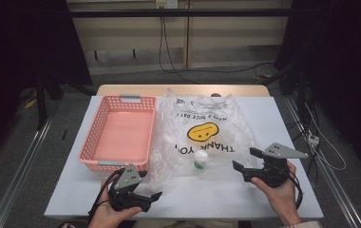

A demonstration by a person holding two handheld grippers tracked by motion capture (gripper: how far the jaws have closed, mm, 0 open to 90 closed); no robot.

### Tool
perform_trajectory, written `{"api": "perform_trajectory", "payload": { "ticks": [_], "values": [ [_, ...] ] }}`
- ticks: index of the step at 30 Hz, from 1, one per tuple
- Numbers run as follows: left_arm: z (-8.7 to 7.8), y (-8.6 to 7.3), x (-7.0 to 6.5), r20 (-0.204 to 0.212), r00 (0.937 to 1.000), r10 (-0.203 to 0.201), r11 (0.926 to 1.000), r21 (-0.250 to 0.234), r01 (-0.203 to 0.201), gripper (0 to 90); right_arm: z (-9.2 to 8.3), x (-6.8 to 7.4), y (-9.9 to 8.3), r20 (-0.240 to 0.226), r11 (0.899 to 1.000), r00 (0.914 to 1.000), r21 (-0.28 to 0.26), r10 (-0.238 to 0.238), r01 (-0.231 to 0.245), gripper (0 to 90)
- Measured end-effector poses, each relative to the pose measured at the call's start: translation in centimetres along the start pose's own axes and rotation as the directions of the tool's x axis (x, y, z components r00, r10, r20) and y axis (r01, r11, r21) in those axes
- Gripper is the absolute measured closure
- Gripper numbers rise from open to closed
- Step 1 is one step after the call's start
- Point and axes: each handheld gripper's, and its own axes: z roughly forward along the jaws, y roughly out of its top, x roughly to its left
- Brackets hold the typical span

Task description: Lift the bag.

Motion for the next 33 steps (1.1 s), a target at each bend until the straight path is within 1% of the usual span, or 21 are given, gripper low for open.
{"api": "perform_trajectory", "payload": {
  "ticks": [4, 6, 8, 9, 10, 12, 14, 17, 18, 19, 20, 22, 24, 26, 27, 28, 29, 30, 31, 32, 33],
  "values": [
    [0.2, -0.4, 0.2, -0.003, 0.9999, -0.014, 0.9996, 0.025, 0.014, 18.6, -0.8, -0.4, -1.1, 0.023, 1.000, 0.9995, 0.008, 0.019, -0.020, 18.1],
    [0.2, -0.5, 0.2, -0.006, 0.9999, -0.015, 0.9997, 0.020, 0.015, 19.8, -1.1, -0.4, -1.5, 0.029, 1.000, 0.9993, 0.007, 0.022, -0.022, 18.2],
    [0.2, -0.6, 0.0, -0.004, 0.9998, -0.020, 0.9995, 0.023, 0.020, 20.2, -1.5, -0.3, -1.8, 0.021, 1.000, 0.9996, 0.010, 0.017, -0.018, 17.7],
    [0.2, -0.6, -0.1, -0.001, 0.9999, -0.015, 0.9995, 0.026, 0.015, 20.6, -1.6, -0.2, -1.9, 0.018, 1.000, 0.9998, 0.015, 0.010, -0.010, 17.7],
    [0.3, -0.6, -0.1, -0.008, 1.0000, 0.004, 0.9994, 0.035, -0.004, 21.1, -1.8, -0.1, -2.1, 0.015, 1.000, 0.9999, 0.019, 0.000, 0.000, 17.3],
    [0.6, -0.6, -0.4, -0.002, 1.0000, 0.010, 0.9990, 0.043, -0.010, 21.4, -2.1, 0.0, -2.6, 0.011, 1.000, 0.9999, 0.029, -0.011, 0.011, 16.4],
    [0.9, -0.5, -0.5, 0.000, 0.9996, 0.028, 0.9982, 0.053, -0.028, 22.1, -2.3, 0.0, -3.2, 0.005, 0.999, 0.9999, 0.042, -0.014, 0.014, 15.4],
    [1.4, -0.5, -0.3, 0.003, 0.9992, 0.040, 0.9966, 0.071, -0.040, 22.8, -2.8, -0.2, -4.0, 0.016, 0.998, 0.9995, 0.061, -0.027, 0.026, 15.0],
    [1.6, -0.5, -0.3, 0.009, 0.9990, 0.044, 0.9962, 0.075, -0.044, 23.2, -2.9, -0.3, -4.3, 0.021, 0.997, 0.9995, 0.074, -0.023, 0.022, 14.9],
    [1.6, -0.5, -0.1, 0.006, 0.9981, 0.062, 0.9945, 0.084, -0.062, 25.8, -2.8, -0.4, -4.8, 0.027, 0.994, 0.9993, 0.106, -0.026, 0.023, 15.3],
    [1.8, -0.6, -0.1, 0.016, 0.9984, 0.054, 0.9952, 0.081, -0.055, 25.8, -2.8, -0.4, -4.8, 0.027, 0.994, 0.9993, 0.106, -0.026, 0.023, 15.3],
    [2.1, -0.6, 0.0, 0.029, 0.9971, 0.070, 0.9921, 0.102, -0.073, 27.3, -2.6, -0.4, -5.2, 0.025, 0.988, 0.9991, 0.149, -0.036, 0.032, 16.5],
    [2.4, -0.7, -0.2, 0.045, 0.9955, 0.084, 0.9891, 0.118, -0.088, 28.4, -2.1, -0.2, -5.6, 0.008, 0.978, 0.9989, 0.204, -0.046, 0.043, 22.1],
    [2.4, -0.8, -0.5, 0.050, 0.9940, 0.097, 0.9869, 0.124, -0.103, 28.3, -1.9, -0.1, -5.6, 0.002, 0.975, 0.9989, 0.216, -0.047, 0.046, 24.9],
    [2.5, -0.8, -0.6, 0.050, 0.9926, 0.111, 0.9852, 0.126, -0.116, 27.7, -1.7, 0.0, -5.8, -0.002, 0.972, 0.9987, 0.230, -0.050, 0.049, 29.5],
    [2.6, -0.8, -0.7, 0.051, 0.9924, 0.112, 0.9846, 0.129, -0.118, 27.2, -1.4, 0.0, -5.9, -0.003, 0.966, 0.9986, 0.254, -0.052, 0.051, 33.7],
    [2.7, -0.8, -0.6, 0.049, 0.9921, 0.115, 0.9826, 0.141, -0.121, 26.9, -1.3, 0.0, -5.9, -0.001, 0.963, 0.9984, 0.262, -0.057, 0.055, 36.8],
    [2.8, -0.9, -0.6, 0.035, 0.9926, 0.117, 0.9806, 0.155, -0.121, 27.1, -1.1, 0.0, -5.9, 0.001, 0.961, 0.9986, 0.270, -0.053, 0.051, 41.7],
    [2.9, -1.0, -0.4, 0.040, 0.9934, 0.107, 0.9818, 0.154, -0.112, 28.1, -1.0, -0.2, -5.9, 0.008, 0.960, 0.9988, 0.276, -0.048, 0.044, 49.8],
    [2.9, -1.0, -0.2, 0.034, 0.9944, 0.100, 0.9814, 0.161, -0.104, 32.9, -0.8, -0.3, -6.0, 0.017, 0.955, 0.9992, 0.294, -0.036, 0.030, 62.5],
    [2.8, -0.9, 0.0, 0.026, 0.9954, 0.092, 0.9825, 0.160, -0.095, 32.9, -0.8, -0.3, -6.0, 0.017, 0.955, 0.9992, 0.294, -0.036, 0.030, 62.5]
  ]
}}
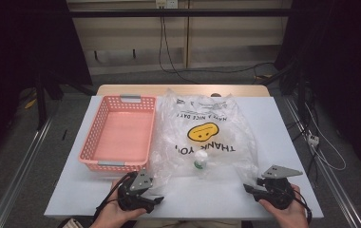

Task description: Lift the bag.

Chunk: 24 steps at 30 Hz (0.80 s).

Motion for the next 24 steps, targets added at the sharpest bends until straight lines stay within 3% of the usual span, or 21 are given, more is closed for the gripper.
{"api": "perform_trajectory", "payload": {
  "ticks": [1, 2, 4, 7, 9, 14, 16, 20, 24],
  "values": [
    [0.0, 0.0, 0.2, 0.008, 1.0000, -0.004, 1.0000, -0.003, 0.004, 38.6, 0.2, -0.1, 0.0, -0.002, 1.000, 0.9999, 0.015, 0.012, -0.012, 72.2],
    [-0.2, 0.0, 0.4, 0.015, 0.9999, -0.003, 1.0000, 0.005, 0.003, 38.6, 0.2, -0.1, 0.0, -0.002, 1.000, 0.9999, 0.015, 0.012, -0.012, 72.2],
    [-0.2, -0.2, 0.7, 0.021, 0.9994, -0.027, 0.9996, 0.003, 0.027, 43.3, 0.3, -0.2, 0.0, -0.006, 1.000, 0.9998, 0.025, 0.018, -0.018, 84.0],
    [0.0, -0.1, 0.8, 0.023, 0.9996, -0.018, 0.9998, 0.013, 0.017, 45.7, 0.4, -0.1, 0.0, -0.012, 0.999, 0.9998, 0.037, 0.018, -0.018, 87.4],
    [0.0, -0.1, 0.8, 0.041, 0.9990, -0.020, 0.9997, 0.015, 0.019, 52.5, 0.4, -0.1, 0.0, -0.016, 0.999, 0.9997, 0.036, 0.021, -0.020, 88.7],
    [-0.3, -0.1, 1.2, 0.058, 0.9977, -0.036, 0.9993, 0.016, 0.035, 82.4, 0.3, -0.1, 0.1, -0.043, 0.999, 0.9987, 0.023, 0.025, -0.024, 89.4],
    [-0.5, -0.1, 1.4, 0.082, 0.9951, -0.054, 0.9986, 0.003, 0.054, 89.6, 0.2, 0.0, 0.2, -0.054, 1.000, 0.9983, 0.011, 0.022, -0.022, 89.5],
    [-1.2, 0.4, 1.5, 0.120, 0.9906, -0.066, 0.9963, -0.046, 0.072, 90.0, 0.0, 0.0, 0.4, -0.084, 0.999, 0.9960, -0.015, 0.030, -0.032, 89.7],
    [-1.7, 0.9, 1.4, 0.133, 0.9897, -0.051, 0.9934, -0.095, 0.064, 90.0, -0.3, -0.1, 0.9, -0.103, 0.998, 0.9942, -0.052, 0.032, -0.037, 89.8]
  ]
}}
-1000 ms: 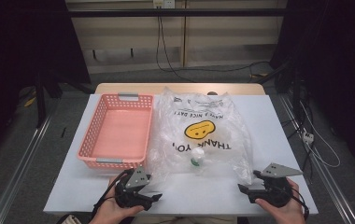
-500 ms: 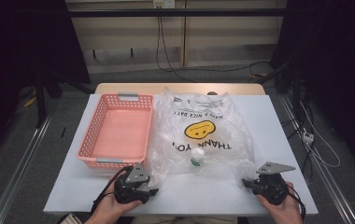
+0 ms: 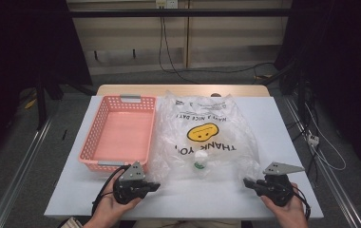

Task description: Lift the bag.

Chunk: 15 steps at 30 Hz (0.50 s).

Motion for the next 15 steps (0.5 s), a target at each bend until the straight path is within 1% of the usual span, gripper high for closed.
{"api": "perform_trajectory", "payload": {
  "ticks": [1, 3, 5, 6, 9, 10, 13, 14, 15],
  "values": [
    [-0.1, 0.2, 0.0, -0.001, 1.0000, -0.003, 0.9999, -0.012, 0.003, 90.0, -0.1, 0.0, 0.2, -0.003, 1.000, 1.0000, -0.007, 0.001, -0.001, 89.8],
    [-0.4, 0.7, 0.0, 0.010, 0.9999, -0.009, 0.9992, -0.039, 0.010, 90.0, -0.1, 0.0, 0.5, -0.018, 1.000, 0.9998, -0.020, -0.001, 0.001, 89.8],
    [-0.5, 1.1, 0.0, 0.013, 0.9999, 0.001, 0.9980, -0.064, 0.000, 90.0, -0.1, 0.0, 0.8, -0.026, 1.000, 0.9996, -0.027, -0.009, 0.008, 89.8],
    [-0.6, 1.3, 0.0, 0.014, 0.9999, 0.007, 0.9978, -0.066, -0.006, 90.0, 0.0, 0.1, 0.9, -0.028, 0.999, 0.9996, -0.033, -0.009, 0.008, 89.8],
    [-0.6, 1.9, -0.1, 0.030, 0.9995, 0.002, 0.9958, -0.092, 0.001, 90.0, -0.1, 0.0, 1.3, -0.045, 0.999, 0.9989, -0.051, -0.013, 0.010, 89.8],
    [-0.6, 2.1, -0.1, 0.024, 0.9997, 0.007, 0.9955, -0.094, -0.005, 90.0, -0.1, 0.0, 1.4, -0.046, 0.998, 0.9989, -0.056, -0.009, 0.007, 89.8],
    [-1.1, 3.0, -0.1, 0.027, 0.9996, 0.012, 0.9910, -0.134, -0.008, 90.0, -0.2, -0.1, 1.9, -0.050, 0.998, 0.9987, -0.069, -0.010, 0.006, 89.8],
    [-1.4, 3.3, -0.1, 0.021, 0.9997, 0.012, 0.9900, -0.141, -0.009, 90.0, -0.3, -0.1, 2.0, -0.054, 0.997, 0.9984, -0.076, -0.012, 0.008, 89.8],
    [-1.6, 3.6, 0.0, 0.016, 0.9997, 0.021, 0.9888, -0.148, -0.018, 90.0, -0.4, -0.1, 2.2, -0.058, 0.996, 0.9983, -0.084, -0.010, 0.005, 89.8]
  ]
}}
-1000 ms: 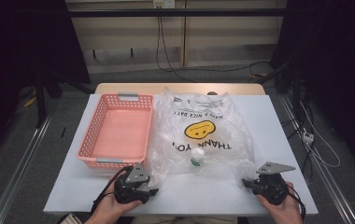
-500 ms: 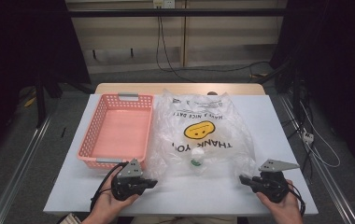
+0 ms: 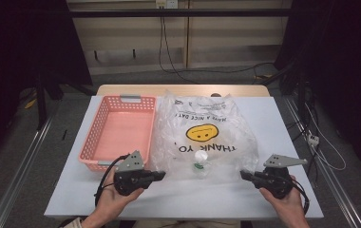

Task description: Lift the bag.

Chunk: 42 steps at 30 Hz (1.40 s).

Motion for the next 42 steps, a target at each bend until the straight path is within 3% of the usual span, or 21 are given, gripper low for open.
{"api": "perform_trajectory", "payload": {
  "ticks": [16, 32, 42],
  "values": [
    [-2.3, 4.9, 2.4, -0.047, 0.9988, -0.017, 0.9919, -0.126, 0.011, 90.0, -0.7, -1.2, 4.1, 0.013, 0.996, 0.9998, -0.089, -0.016, 0.017, 89.7],
    [-2.1, 8.2, 6.1, -0.107, 0.9928, -0.054, 0.9864, -0.160, 0.037, 90.0, -0.3, -2.8, 9.7, 0.022, 0.989, 0.9991, -0.140, -0.037, 0.040, 89.7],
    [-2.2, 9.8, 6.5, -0.117, 0.9923, -0.041, 0.9830, -0.182, 0.019, 90.0, -0.1, -2.9, 12.8, 0.025, 0.984, 0.9980, -0.168, -0.058, 0.062, 89.9]
  ]
}}
